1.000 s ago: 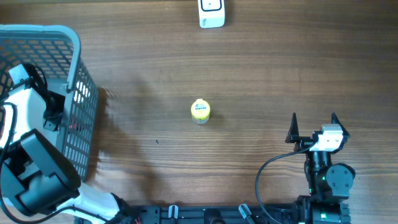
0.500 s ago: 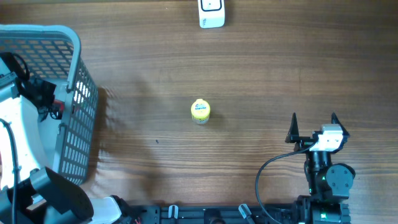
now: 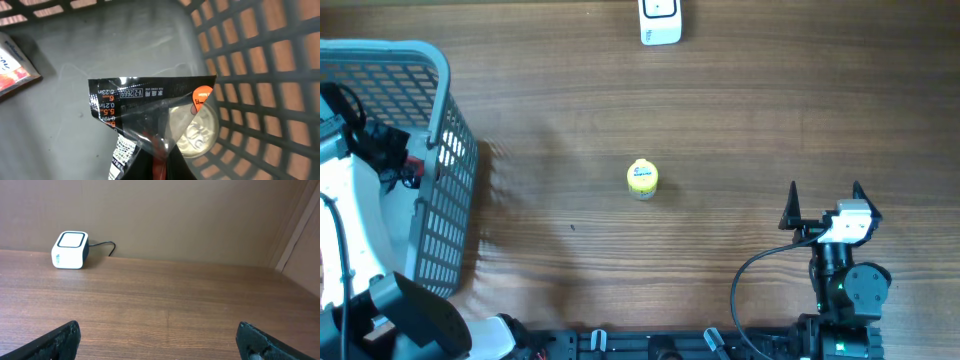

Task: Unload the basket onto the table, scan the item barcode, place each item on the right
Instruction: 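Lift the snack bag out of the basket toward the scanner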

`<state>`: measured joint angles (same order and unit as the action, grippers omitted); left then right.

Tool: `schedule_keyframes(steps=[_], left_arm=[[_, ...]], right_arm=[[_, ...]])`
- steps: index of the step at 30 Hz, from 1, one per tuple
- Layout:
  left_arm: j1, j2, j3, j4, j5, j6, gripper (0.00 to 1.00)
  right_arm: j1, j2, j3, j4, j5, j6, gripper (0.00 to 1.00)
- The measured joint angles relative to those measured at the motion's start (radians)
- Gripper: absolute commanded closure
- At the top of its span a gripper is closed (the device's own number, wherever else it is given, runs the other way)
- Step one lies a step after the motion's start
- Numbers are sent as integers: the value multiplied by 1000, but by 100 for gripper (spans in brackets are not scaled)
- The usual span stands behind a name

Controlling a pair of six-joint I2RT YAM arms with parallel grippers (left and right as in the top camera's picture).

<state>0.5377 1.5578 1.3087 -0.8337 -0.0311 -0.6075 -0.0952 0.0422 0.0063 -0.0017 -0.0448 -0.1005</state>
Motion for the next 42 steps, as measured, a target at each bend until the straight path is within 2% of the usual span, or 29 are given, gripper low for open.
schedule_keyframes(steps=[6,14,27,37,42], left_arm=[[0,-77,55,0,60,-3,96],[0,-263,145,8,187,-45,96],[0,-480,151,65,303,-113,96],[-15,-489,153,79,482,-151,96],[-125,-437,153,83,507,-156,96]], right_arm=[[0,0,0,0,0,0,0],[0,0,0,0,0,0,0],[0,0,0,0,0,0,0],[0,0,0,0,0,0,0],[0,0,0,0,0,0,0]])
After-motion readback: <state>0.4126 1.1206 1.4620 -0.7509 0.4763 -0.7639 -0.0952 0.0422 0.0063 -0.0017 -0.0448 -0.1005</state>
